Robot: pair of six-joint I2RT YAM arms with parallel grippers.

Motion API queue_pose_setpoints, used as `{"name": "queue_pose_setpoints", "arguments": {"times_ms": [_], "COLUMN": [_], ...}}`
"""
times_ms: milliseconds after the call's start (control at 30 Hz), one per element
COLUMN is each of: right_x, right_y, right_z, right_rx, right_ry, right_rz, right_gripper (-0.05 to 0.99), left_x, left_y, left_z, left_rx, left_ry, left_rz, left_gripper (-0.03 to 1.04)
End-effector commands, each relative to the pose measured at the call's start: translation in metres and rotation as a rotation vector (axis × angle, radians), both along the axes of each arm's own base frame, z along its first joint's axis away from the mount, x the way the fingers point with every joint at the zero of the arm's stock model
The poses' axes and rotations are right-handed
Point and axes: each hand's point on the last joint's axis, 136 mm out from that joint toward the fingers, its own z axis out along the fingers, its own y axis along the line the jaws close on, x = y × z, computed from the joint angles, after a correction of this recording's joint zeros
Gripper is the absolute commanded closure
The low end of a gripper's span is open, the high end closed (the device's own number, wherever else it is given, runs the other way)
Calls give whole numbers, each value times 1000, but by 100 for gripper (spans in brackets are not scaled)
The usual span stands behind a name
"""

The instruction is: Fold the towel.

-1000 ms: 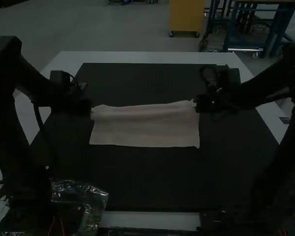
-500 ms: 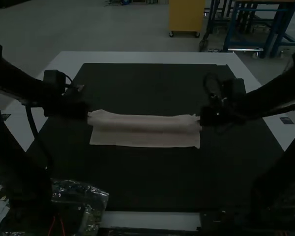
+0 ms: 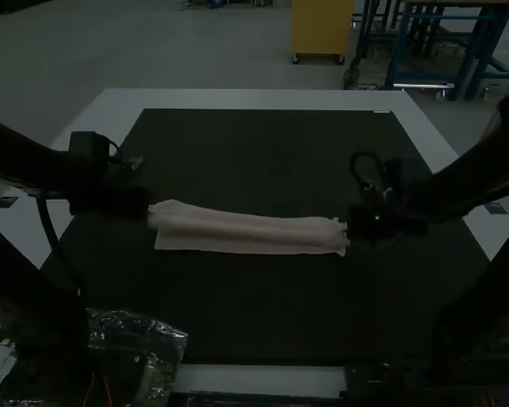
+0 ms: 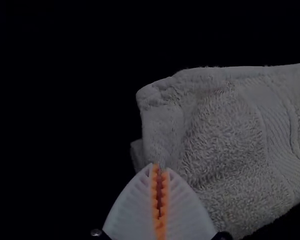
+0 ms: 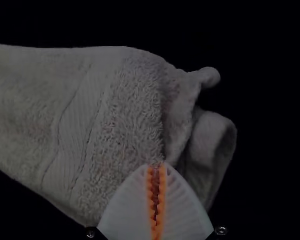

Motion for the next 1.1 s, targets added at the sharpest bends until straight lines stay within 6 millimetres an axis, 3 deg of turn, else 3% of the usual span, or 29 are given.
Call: {"name": "queue_pose_setpoints", "arguments": {"times_ms": [0,133,233,300,400,667,1067], "right_x": [9,10,11,13,17,22,28], "right_y": [-18,-22,-23,-23,-21,-13,5], "right_z": [4,2,3,5,11,21,10], "right_rx": [-58,-75,-78,-74,-66,-43,-57], "right_ry": [-48,-52,-54,-56,-61,-85,-102], "right_rz": [-49,-65,-72,-77,-73,-57,-18], "right_gripper": [95,69,50,23,3,2,3], "left_x": [-6,-15,-15,-13,-6,10,11], "left_y": [12,11,9,9,6,20,20], "left_z": [-5,-15,-15,-13,-4,22,24], "left_rx": [64,61,47,41,8,-98,-99], "left_ry": [-7,9,3,-7,-44,-133,-141], "left_rz": [17,13,9,10,4,94,95], "left_gripper": [97,59,18,4,4,4,4]}}
